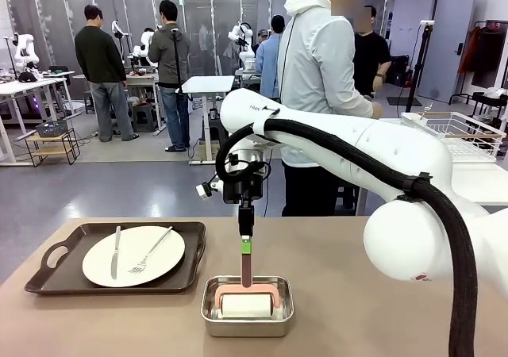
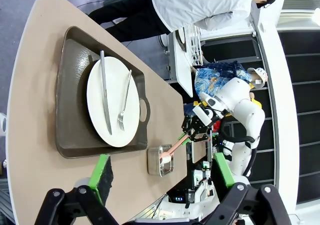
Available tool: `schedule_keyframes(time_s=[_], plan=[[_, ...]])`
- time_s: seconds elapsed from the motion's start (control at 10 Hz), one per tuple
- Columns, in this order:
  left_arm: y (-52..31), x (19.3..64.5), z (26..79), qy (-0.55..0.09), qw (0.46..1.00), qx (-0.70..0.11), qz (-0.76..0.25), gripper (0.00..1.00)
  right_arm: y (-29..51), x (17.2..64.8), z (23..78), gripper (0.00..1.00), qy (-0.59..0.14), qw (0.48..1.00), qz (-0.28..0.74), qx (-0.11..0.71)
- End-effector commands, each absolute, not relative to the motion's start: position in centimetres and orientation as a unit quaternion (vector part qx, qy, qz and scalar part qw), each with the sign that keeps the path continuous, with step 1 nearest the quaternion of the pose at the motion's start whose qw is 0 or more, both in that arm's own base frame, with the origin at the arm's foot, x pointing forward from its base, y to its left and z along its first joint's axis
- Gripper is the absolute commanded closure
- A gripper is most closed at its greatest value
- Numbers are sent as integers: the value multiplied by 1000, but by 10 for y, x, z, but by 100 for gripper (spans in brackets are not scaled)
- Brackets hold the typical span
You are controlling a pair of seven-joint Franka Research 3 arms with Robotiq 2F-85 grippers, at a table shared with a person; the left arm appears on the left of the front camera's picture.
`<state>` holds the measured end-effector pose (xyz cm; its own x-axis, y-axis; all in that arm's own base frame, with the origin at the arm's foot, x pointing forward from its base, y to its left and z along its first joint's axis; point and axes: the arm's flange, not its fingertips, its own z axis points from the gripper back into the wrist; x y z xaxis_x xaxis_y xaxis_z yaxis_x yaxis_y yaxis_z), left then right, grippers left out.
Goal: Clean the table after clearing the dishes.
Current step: When the left (or right) Handle tray is removed, use the left hand (or right hand) to clean the left (or right) side of the table with the Lint Roller.
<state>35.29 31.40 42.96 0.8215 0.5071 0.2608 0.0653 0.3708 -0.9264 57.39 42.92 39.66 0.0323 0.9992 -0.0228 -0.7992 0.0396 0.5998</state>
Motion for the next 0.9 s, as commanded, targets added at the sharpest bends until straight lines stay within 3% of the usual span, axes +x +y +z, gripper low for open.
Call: schedule_keyframes(time_s=[0.0,0.4,0.8], plan=[[316,351,431,-268,780,-547,140,0,434,570,430,98,196,714,646,186],[316,351,431,-268,780,-547,140,0,359,533,502,100,129,817,532,182],[316,351,431,-268,780,-547,140,0,239,487,505,100,63,905,349,234]])
